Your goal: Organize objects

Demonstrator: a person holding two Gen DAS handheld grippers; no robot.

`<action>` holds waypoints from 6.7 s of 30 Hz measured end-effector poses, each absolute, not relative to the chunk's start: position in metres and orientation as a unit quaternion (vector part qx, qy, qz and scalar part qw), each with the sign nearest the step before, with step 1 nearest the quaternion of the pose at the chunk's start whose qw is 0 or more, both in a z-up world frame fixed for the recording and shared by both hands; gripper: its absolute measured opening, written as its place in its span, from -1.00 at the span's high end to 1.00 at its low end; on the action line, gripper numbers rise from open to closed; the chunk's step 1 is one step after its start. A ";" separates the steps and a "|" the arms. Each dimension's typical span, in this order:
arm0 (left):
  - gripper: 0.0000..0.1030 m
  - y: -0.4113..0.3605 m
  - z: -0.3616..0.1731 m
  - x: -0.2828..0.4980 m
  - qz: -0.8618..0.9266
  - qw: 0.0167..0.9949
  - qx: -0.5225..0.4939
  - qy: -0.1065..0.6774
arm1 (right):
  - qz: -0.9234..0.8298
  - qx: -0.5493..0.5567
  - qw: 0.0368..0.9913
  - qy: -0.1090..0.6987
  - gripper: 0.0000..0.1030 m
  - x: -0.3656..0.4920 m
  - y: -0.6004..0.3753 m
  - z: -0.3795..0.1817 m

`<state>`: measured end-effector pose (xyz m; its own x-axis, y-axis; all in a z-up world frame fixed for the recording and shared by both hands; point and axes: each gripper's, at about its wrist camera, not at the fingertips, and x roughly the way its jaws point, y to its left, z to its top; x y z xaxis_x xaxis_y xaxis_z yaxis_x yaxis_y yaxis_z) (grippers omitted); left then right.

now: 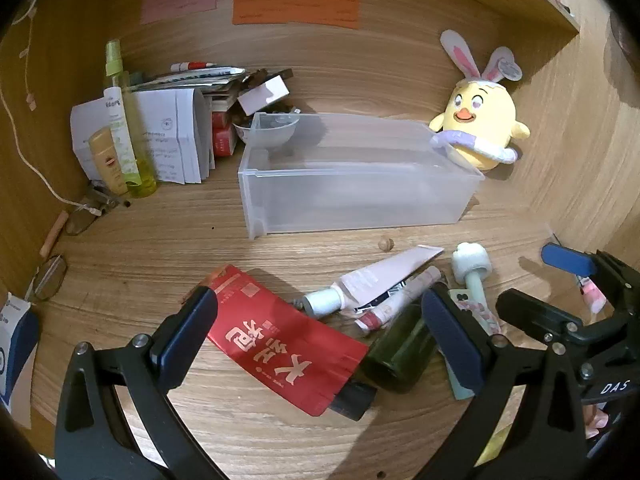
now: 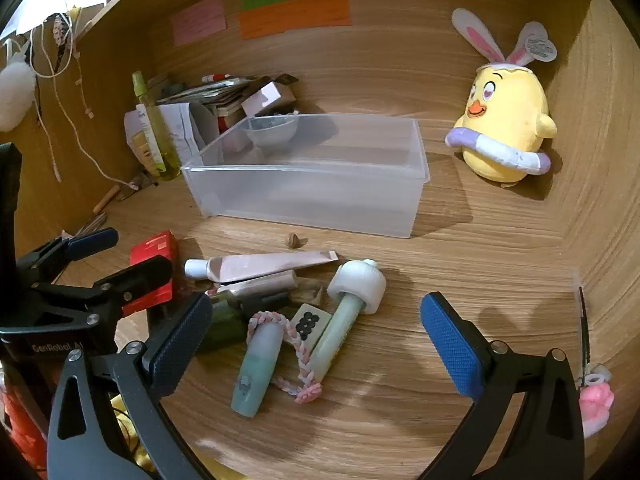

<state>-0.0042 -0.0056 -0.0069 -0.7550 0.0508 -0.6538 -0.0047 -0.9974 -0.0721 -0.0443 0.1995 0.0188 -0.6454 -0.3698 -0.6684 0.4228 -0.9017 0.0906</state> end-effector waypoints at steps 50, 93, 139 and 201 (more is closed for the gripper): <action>-1.00 0.005 0.003 0.005 0.940 0.021 -0.340 -0.027 | -0.907 0.364 0.212 0.025 -1.00 -0.048 0.205 0.020; -1.00 -0.062 -0.046 -0.030 0.884 0.035 -0.455 -0.098 | -0.876 0.446 0.185 0.003 -0.59 -0.110 0.224 -0.024; -0.13 -0.089 0.006 -0.065 0.910 0.027 -0.383 -0.153 | -0.918 0.344 0.196 -0.006 0.24 -0.110 0.215 0.037; -0.12 -0.041 0.030 -0.206 0.918 0.041 -0.369 -0.141 | -0.905 0.367 0.205 0.061 0.24 -0.213 0.164 0.034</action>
<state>-0.2063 -0.0407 0.0299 -0.7245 0.1801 -0.6654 0.0283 -0.9567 -0.2898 -0.2126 0.1644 0.0343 -0.6460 -0.3261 -0.6902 0.4158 -0.9086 0.0402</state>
